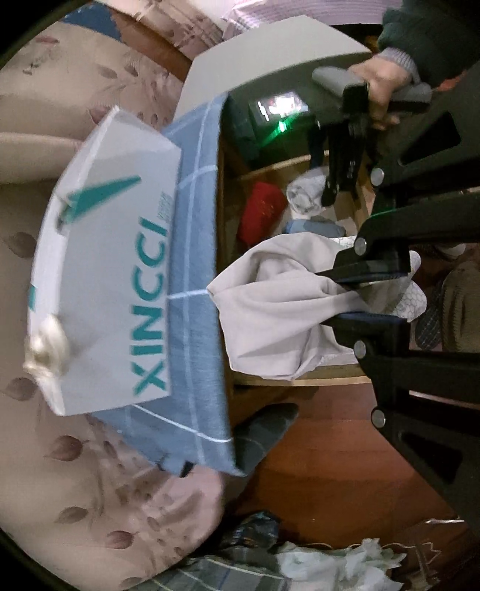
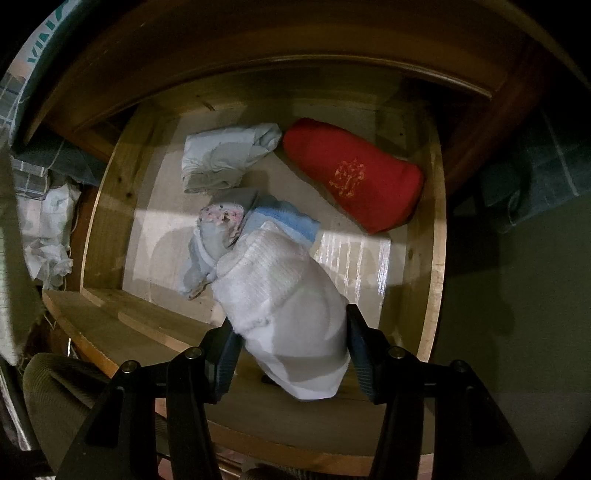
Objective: Take underwear out of drawer
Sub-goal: 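Carry the beige cloth over the white box with the left tool, then open the left tool to drop the beige cloth into the white box, then move the left tool back over the open drawer, then lift the white sock into the white box and open the right tool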
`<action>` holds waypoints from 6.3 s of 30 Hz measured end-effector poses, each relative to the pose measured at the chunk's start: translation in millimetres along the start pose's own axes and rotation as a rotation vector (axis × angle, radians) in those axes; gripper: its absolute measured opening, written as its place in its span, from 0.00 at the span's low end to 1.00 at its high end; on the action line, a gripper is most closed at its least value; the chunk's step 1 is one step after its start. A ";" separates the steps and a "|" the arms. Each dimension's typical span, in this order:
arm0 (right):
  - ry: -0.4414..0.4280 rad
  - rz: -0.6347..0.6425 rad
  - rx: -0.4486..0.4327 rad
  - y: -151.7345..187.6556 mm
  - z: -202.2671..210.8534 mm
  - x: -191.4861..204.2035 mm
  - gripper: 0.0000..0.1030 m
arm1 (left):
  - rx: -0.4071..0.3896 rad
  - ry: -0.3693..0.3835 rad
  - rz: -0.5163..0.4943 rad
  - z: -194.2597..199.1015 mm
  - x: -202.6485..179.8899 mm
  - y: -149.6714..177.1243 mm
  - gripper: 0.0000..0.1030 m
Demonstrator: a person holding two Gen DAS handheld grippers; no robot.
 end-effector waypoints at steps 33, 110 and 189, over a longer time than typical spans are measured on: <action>-0.021 0.005 -0.005 -0.5 -0.1 4.5 0.49 | -0.362 -0.071 0.014 104.4 5.1 -235.9 0.13; 0.074 0.040 0.004 -2.0 -2.2 6.3 0.49 | -0.021 -0.174 0.140 -109.0 30.2 41.1 0.55; 0.055 0.085 -0.213 -30.3 79.3 44.7 0.50 | 0.032 -0.213 0.120 -121.2 30.7 49.1 0.55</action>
Point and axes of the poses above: each gripper's, at about its wrist camera, not at the fingertips, and z roughly against the way its jaws point, x to its left, y to its underside, the point moved 8 cm from there along -z, roughly the way its jaws point, and after that the axes turned 13 degrees about -y, right-handed, at the moved point
